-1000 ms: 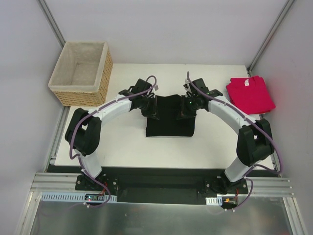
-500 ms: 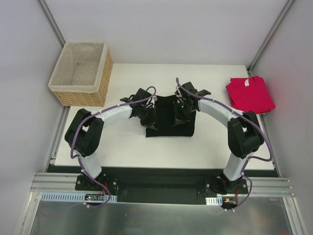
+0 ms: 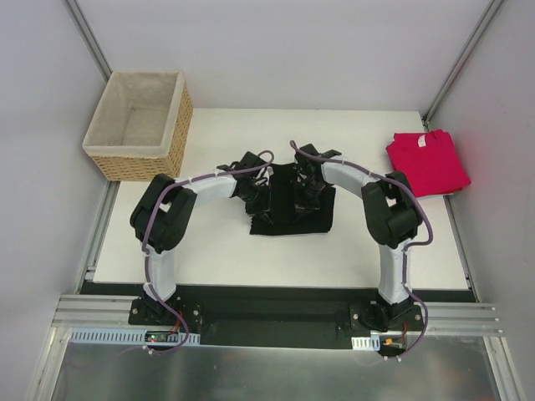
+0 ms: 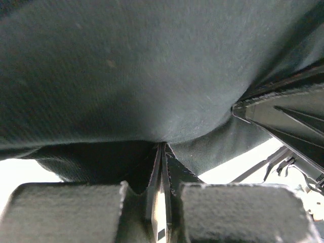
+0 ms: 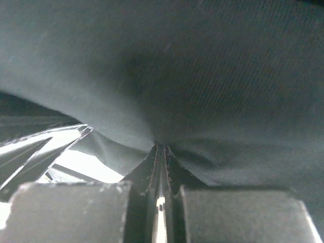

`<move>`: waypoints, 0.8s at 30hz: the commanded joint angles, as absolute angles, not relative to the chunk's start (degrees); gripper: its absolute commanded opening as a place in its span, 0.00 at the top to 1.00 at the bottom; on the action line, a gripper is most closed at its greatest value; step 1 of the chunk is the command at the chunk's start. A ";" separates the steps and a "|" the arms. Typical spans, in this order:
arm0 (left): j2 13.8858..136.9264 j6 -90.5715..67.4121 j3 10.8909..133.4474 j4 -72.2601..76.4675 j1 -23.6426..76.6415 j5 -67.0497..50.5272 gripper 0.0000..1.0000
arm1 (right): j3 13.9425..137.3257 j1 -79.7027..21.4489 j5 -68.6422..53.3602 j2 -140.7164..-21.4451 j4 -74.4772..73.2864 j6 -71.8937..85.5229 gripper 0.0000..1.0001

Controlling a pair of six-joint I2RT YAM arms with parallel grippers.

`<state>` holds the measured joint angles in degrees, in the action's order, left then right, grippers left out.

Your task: Fold and stack the t-shirts

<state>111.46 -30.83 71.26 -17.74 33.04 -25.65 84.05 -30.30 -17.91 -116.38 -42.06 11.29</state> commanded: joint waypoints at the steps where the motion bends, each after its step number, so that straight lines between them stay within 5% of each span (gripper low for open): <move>1: 113.21 -29.27 69.88 -16.70 32.96 -23.12 1.00 | 85.52 -30.23 -15.12 -118.74 -45.44 12.39 0.99; 14: 90.91 -31.73 48.97 -18.63 32.52 -24.34 1.00 | 68.92 -31.37 -17.14 -105.74 -44.12 14.24 0.99; 24: 81.48 -31.99 49.12 -21.70 32.61 -25.05 1.00 | 66.79 -35.33 -12.93 -95.64 -43.15 15.20 0.99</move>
